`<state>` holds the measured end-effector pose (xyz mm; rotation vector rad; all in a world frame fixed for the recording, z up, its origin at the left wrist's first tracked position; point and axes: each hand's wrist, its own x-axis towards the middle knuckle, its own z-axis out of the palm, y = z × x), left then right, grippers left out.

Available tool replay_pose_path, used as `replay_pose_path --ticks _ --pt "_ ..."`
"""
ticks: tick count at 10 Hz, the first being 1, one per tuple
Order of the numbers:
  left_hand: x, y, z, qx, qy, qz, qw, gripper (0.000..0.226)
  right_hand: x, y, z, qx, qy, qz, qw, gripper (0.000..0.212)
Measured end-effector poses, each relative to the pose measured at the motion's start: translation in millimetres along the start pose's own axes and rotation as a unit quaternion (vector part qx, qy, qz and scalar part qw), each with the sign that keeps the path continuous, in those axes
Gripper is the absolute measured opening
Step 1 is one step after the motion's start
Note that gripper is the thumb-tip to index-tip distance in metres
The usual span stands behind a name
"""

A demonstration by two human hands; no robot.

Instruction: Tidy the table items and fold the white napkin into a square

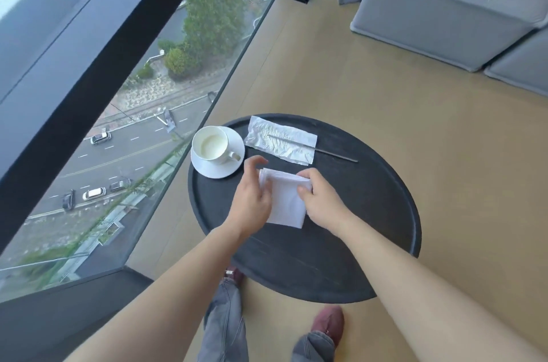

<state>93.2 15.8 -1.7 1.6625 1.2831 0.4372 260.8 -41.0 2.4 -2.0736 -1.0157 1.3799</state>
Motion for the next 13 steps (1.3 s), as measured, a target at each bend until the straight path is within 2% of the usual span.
replay_pose_path --ticks 1,2,3,4,5,6,8,11,13 --pt "8.0 -6.9 8.2 0.071 0.052 0.057 0.994 0.025 8.9 -5.2 25.7 0.047 0.115 0.004 0.992 0.031" --pt "21.9 -22.2 7.4 0.159 0.006 0.071 0.985 0.026 15.6 -7.9 44.7 0.016 0.201 -0.018 0.979 0.024" --pt "32.2 -42.2 4.0 0.228 -0.031 0.134 0.964 0.027 18.6 -7.1 57.9 -0.054 0.208 -0.036 0.976 0.032" --pt "29.2 -56.4 0.1 0.296 -0.046 0.160 0.941 0.036 12.8 0.1 69.2 -0.190 0.207 -0.058 0.958 0.050" --pt "19.7 -64.5 -4.2 0.346 -0.067 0.212 0.911 0.055 5.3 9.1 74.8 -0.326 0.194 -0.081 0.922 0.061" --pt "20.5 -72.2 -4.3 0.385 -0.101 0.225 0.889 0.067 4.8 16.4 78.7 -0.393 0.153 -0.074 0.904 0.065" --pt "33.6 -77.6 -14.2 0.424 -0.142 0.221 0.867 0.069 9.6 16.6 91.8 -0.423 0.156 -0.049 0.891 0.067" --pt "40.0 -82.5 -24.2 0.452 -0.129 0.255 0.845 0.068 10.7 11.4 107.5 -0.402 0.174 -0.030 0.899 0.066" --pt "8.1 -67.1 -30.0 0.434 -0.116 0.249 0.858 0.063 -27.9 8.3 97.0 -0.360 0.207 -0.032 0.909 0.062"
